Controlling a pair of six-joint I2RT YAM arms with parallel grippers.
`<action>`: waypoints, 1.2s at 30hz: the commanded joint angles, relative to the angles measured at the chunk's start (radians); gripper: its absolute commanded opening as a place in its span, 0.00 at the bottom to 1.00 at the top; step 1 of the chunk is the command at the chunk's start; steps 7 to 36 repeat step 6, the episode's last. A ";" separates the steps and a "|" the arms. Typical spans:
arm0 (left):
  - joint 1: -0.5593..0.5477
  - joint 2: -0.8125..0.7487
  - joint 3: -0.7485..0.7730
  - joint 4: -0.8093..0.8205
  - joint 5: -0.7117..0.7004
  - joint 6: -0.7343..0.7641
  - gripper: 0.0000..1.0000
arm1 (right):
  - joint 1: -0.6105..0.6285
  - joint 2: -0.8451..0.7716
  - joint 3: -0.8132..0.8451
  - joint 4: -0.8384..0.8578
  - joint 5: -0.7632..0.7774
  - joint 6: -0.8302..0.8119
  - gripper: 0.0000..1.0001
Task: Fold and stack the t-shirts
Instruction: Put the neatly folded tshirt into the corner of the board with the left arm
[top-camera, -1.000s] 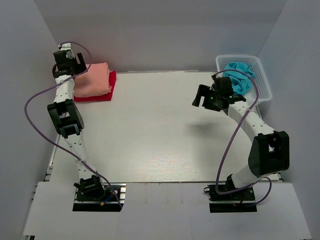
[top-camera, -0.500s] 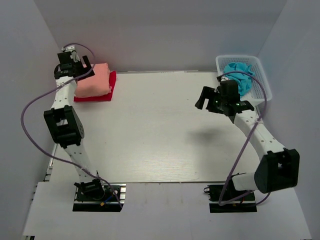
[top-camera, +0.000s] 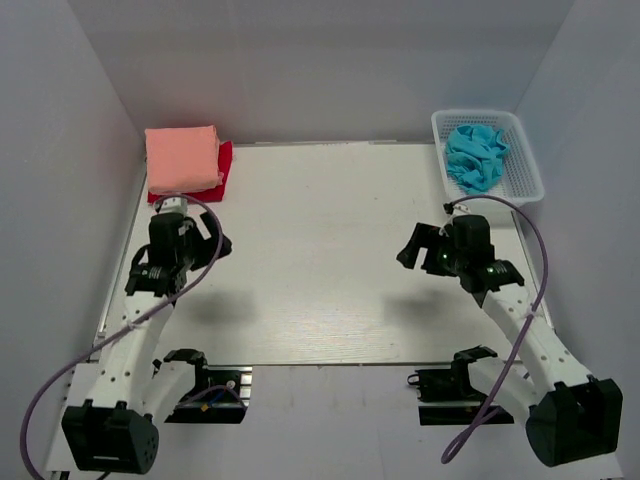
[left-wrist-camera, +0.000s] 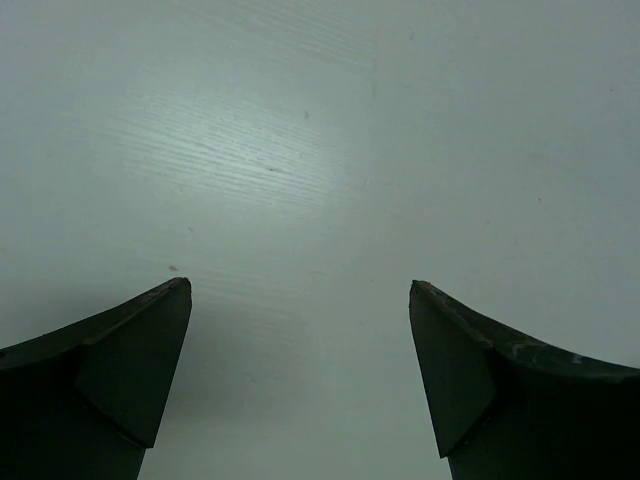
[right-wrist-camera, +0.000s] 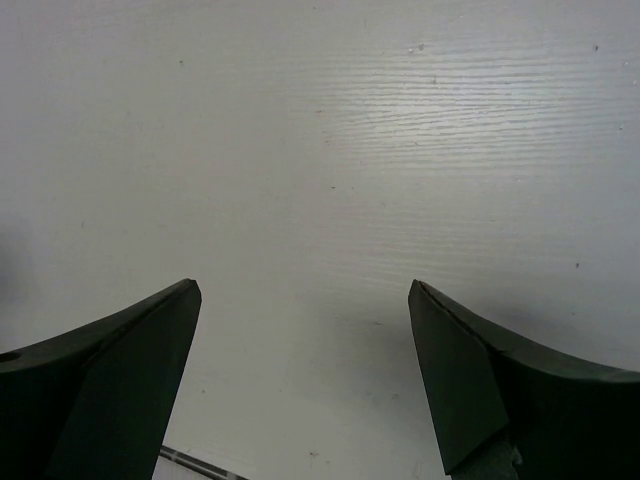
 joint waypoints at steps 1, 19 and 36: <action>-0.001 -0.111 -0.007 -0.086 -0.052 -0.045 1.00 | -0.002 -0.054 -0.043 0.049 -0.043 0.014 0.90; -0.001 -0.182 -0.027 -0.100 -0.052 -0.055 1.00 | -0.002 -0.097 -0.063 0.075 -0.060 -0.003 0.90; -0.001 -0.182 -0.027 -0.100 -0.052 -0.055 1.00 | -0.002 -0.097 -0.063 0.075 -0.060 -0.003 0.90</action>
